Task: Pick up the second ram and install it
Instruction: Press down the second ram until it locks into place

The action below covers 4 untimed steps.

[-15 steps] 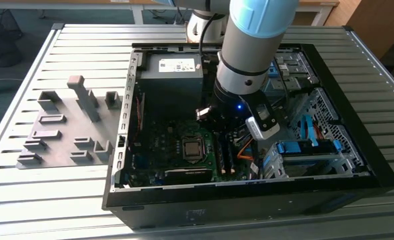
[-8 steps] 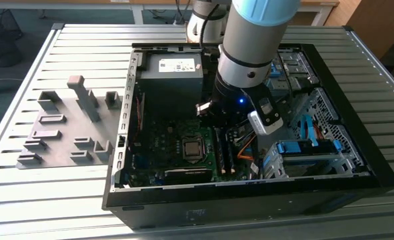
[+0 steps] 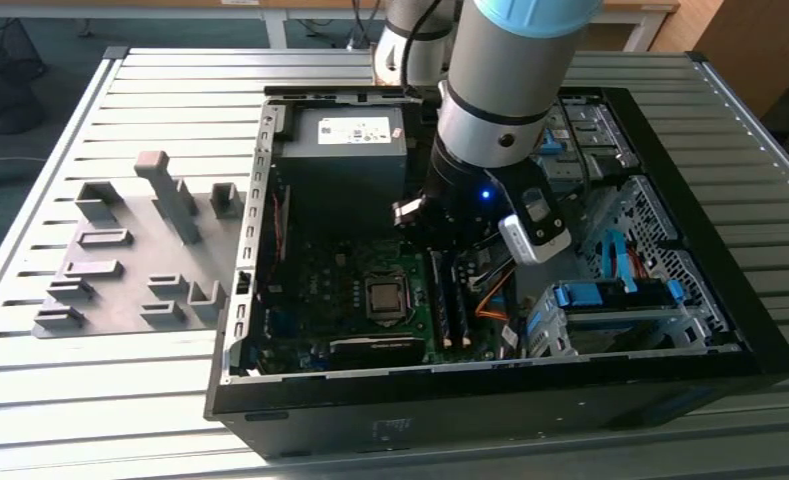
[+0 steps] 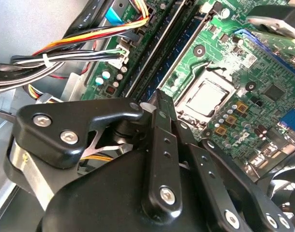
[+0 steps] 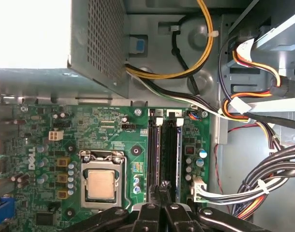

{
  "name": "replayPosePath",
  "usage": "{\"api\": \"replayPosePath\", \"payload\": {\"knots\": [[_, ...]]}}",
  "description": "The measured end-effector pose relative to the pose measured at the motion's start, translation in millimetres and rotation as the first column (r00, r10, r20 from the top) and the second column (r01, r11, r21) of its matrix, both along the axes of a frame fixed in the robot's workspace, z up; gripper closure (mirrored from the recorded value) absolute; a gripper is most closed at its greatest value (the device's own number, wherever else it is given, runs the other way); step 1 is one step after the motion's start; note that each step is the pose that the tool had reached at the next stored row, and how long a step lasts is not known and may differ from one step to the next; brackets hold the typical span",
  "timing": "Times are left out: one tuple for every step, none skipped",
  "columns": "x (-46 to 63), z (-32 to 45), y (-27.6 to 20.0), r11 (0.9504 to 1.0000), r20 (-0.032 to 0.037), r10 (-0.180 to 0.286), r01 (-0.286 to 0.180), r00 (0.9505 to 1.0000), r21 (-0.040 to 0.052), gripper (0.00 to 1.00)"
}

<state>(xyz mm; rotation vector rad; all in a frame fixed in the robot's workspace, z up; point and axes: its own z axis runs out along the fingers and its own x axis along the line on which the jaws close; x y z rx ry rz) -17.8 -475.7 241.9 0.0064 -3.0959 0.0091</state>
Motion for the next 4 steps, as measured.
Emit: {"api": "replayPosePath", "payload": {"knots": [[0.0, 0.0, 0.0, 1.0000, -0.0002, 0.000, 0.000, 1.0000, -0.0001, 0.89], [0.0, 0.0, 0.0, 1.0000, -0.0004, 0.000, 0.000, 1.0000, -0.0001, 0.89], [0.0, 0.0, 0.0, 1.0000, -0.0005, 0.000, 0.000, 1.0000, -0.0001, 0.89], [0.0, 0.0, 0.0, 1.0000, -0.0005, 0.000, 0.000, 1.0000, -0.0001, 0.89]]}}
